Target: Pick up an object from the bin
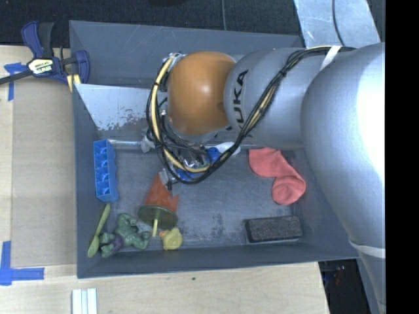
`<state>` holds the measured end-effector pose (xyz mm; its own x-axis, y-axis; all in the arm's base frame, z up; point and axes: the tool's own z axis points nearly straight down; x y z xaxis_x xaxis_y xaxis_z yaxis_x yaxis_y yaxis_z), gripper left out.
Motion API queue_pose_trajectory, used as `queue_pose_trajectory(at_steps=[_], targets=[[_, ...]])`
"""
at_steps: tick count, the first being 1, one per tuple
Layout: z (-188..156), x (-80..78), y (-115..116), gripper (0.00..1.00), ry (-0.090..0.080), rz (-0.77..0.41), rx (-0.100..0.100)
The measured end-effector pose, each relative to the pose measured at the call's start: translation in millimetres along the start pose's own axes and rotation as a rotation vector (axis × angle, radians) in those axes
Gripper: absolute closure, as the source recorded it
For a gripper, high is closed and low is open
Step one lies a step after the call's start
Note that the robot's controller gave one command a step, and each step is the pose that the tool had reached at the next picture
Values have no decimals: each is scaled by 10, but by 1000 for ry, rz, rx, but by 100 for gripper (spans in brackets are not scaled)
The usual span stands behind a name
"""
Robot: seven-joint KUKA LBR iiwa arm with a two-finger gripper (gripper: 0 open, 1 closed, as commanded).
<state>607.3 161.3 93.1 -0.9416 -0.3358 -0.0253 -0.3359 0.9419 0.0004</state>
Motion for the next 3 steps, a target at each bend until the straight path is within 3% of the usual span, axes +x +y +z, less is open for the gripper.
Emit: queue_pose_trajectory(at_steps=[1,2,3], targets=[[-65,29,11,0,1,1,0],[-20,124,-284,0,2,-10,6],[172,228,-691,100,-14,-263,-1]])
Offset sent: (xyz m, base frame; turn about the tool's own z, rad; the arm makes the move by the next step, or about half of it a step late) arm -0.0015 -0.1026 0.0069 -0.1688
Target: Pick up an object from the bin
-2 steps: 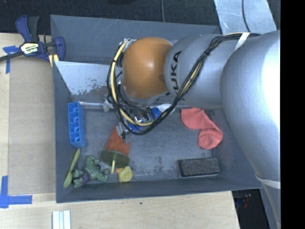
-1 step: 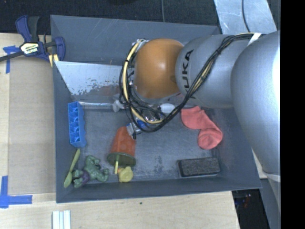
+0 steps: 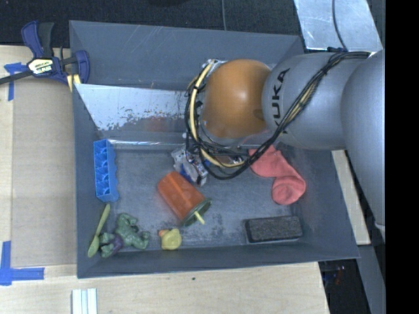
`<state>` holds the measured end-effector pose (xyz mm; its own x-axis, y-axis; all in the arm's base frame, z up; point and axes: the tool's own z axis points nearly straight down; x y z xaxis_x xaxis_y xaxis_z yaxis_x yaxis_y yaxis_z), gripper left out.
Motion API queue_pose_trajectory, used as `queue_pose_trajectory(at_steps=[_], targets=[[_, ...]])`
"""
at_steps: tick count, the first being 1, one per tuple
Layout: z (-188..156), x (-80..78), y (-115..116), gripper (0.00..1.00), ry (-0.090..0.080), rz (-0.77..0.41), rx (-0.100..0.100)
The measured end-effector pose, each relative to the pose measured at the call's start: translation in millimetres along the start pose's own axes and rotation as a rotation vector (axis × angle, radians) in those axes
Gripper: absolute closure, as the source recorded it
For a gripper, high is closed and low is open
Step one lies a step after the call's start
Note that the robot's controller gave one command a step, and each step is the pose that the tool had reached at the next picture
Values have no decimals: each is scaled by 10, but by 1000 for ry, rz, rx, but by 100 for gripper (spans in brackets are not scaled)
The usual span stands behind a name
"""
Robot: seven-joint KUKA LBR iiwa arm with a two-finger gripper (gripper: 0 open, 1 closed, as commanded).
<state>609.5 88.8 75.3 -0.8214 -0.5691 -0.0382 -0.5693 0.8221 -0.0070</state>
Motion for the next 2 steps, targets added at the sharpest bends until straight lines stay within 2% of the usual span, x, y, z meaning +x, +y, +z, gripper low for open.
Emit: queue_pose_trajectory(at_steps=[1,2], targets=[[0,0,0,100,0,0,0],[-147,12,7,100,4,2,-2]])
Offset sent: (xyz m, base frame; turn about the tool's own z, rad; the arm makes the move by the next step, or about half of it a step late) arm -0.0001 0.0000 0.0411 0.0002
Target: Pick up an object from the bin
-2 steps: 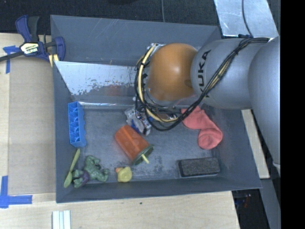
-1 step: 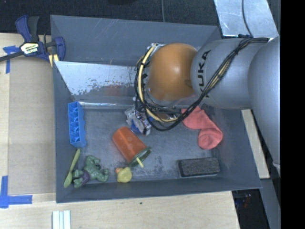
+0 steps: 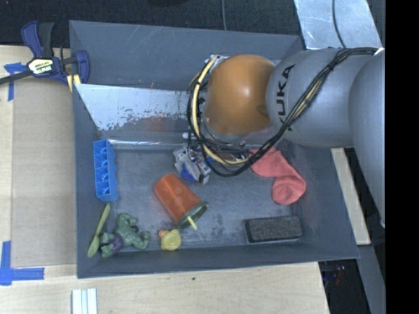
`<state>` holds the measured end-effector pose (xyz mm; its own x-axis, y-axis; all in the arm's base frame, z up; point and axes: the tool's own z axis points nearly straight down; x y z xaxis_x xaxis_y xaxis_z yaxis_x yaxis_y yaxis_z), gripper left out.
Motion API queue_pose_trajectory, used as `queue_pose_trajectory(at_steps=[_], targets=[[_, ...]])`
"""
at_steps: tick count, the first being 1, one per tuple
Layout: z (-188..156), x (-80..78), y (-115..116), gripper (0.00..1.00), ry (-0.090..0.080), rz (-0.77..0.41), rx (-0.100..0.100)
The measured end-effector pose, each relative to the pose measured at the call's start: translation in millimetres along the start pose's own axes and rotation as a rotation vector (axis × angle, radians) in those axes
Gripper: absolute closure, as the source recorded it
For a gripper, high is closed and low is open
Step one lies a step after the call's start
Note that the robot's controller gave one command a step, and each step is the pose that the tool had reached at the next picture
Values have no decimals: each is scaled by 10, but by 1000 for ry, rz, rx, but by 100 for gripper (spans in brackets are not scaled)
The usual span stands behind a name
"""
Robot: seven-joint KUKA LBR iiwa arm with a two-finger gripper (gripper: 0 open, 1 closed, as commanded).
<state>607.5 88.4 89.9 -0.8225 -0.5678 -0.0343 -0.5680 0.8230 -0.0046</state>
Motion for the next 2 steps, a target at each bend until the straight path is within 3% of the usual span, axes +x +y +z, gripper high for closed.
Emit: queue_pose_trajectory(at_steps=[2], targets=[[-354,-28,-12,100,-8,2,3]])
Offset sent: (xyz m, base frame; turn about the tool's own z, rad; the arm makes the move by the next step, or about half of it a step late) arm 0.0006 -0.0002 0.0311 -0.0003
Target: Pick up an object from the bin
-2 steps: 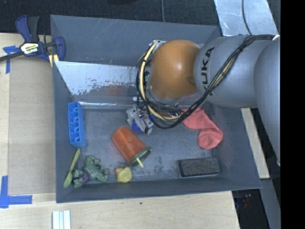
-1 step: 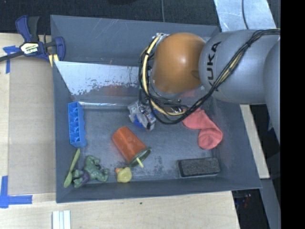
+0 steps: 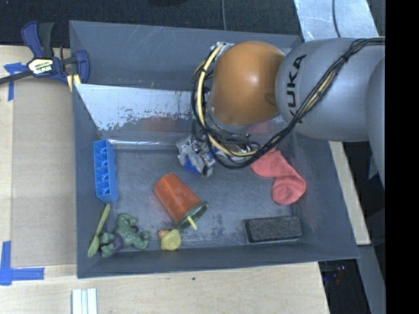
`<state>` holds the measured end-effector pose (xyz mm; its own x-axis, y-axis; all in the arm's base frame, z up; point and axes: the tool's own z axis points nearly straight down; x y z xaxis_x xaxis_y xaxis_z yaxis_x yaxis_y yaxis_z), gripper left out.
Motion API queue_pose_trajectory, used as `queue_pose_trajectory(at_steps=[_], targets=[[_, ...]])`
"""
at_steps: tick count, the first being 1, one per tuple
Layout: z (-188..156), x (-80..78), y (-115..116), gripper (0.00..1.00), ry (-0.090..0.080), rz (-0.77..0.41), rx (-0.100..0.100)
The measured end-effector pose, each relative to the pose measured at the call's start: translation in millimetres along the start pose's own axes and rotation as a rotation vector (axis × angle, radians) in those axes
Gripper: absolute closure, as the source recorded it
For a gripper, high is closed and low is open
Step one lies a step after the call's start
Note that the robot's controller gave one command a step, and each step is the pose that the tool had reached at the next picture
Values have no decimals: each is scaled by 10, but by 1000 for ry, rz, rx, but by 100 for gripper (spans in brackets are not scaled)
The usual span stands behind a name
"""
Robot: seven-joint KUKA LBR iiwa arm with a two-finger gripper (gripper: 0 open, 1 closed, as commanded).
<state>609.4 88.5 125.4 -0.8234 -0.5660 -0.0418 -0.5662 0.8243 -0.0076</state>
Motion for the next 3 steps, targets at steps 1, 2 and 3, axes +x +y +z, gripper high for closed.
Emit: queue_pose_trajectory(at_steps=[1,2,3], targets=[[-150,4,4,100,3,2,-1],[-446,0,6,100,7,3,-4],[-786,-37,-12,100,-4,6,2]])
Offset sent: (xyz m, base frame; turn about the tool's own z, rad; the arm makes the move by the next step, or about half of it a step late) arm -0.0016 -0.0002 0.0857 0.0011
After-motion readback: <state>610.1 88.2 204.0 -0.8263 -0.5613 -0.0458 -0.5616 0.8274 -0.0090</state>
